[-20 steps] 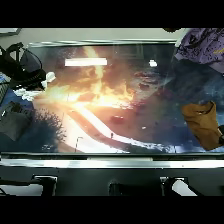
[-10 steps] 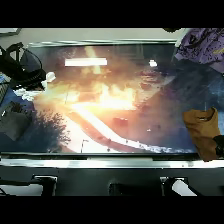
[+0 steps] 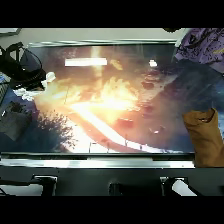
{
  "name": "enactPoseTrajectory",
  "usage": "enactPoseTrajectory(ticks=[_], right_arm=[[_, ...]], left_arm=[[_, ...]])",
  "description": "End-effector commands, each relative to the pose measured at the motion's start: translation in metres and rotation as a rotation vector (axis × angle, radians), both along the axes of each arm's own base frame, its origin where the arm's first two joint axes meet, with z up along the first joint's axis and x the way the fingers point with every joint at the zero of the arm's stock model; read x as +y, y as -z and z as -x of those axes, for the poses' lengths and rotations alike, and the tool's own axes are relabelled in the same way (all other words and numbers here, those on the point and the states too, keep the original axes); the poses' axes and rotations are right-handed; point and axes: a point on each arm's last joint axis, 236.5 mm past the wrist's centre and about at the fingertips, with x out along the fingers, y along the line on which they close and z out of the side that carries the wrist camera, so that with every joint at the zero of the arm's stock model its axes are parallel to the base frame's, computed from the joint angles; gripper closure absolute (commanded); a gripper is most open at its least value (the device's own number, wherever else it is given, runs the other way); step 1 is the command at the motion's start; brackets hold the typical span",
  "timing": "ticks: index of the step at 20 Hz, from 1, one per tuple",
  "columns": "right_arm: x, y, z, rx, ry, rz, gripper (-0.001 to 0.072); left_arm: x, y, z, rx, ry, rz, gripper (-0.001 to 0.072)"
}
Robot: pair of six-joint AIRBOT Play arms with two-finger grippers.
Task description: Fold the clothes and pants, and hang the long-sleeved shirts on hangers.
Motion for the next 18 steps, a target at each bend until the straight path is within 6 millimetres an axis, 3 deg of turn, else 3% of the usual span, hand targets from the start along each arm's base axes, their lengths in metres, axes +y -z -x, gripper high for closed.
enactPoseTrajectory(ticks=[1, 2, 4, 5, 7, 9, 11, 12, 15, 18], right_arm=[[-0.018, -0.086, -0.106, -0.426, -0.122, 0.1, 0.0448], [-0.007, -0.117, -0.149, -0.582, -0.224, 0.109, 0.0476], [0.053, -0.169, -0.223, -0.79, -0.51, 0.098, 0.0521], [0.094, -0.179, -0.247, -0.828, -0.644, 0.076, 0.0532], [0.179, -0.175, -0.271, -0.808, -0.873, 0.009, 0.0537], [0.268, -0.165, -0.276, -0.76, -1.128, -0.066, 0.0652], [0.343, -0.158, -0.268, -0.718, -1.334, -0.112, 0.0683], [0.369, -0.156, -0.261, -0.697, -1.406, -0.113, 0.0684], [0.43, -0.15, -0.238, -0.66, -1.554, -0.159, 0.0684], [0.453, -0.147, -0.224, -0.643, -1.593, -0.201, 0.0683]], left_arm=[[0.0, -0.007, -0.002, -0.031, -0.001, 0.002, 0.0691], [0.0, -0.015, -0.006, -0.074, 0.004, 0.003, 0.0691], [-0.004, -0.039, -0.014, -0.189, 0.042, 0.004, 0.0692], [-0.008, -0.051, -0.015, -0.241, 0.071, 0.006, 0.0692], [-0.017, -0.075, -0.008, -0.318, 0.136, -0.003, 0.0692], [-0.027, -0.09, 0.007, -0.353, 0.196, -0.011, 0.0692], [-0.035, -0.089, 0.026, -0.35, 0.245, -0.016, 0.0692], [-0.036, -0.085, 0.034, -0.346, 0.248, -0.014, 0.0692], [-0.03, -0.069, 0.054, -0.324, 0.207, -0.01, 0.0691], [-0.015, -0.058, 0.059, -0.301, 0.098, -0.035, 0.0691]])
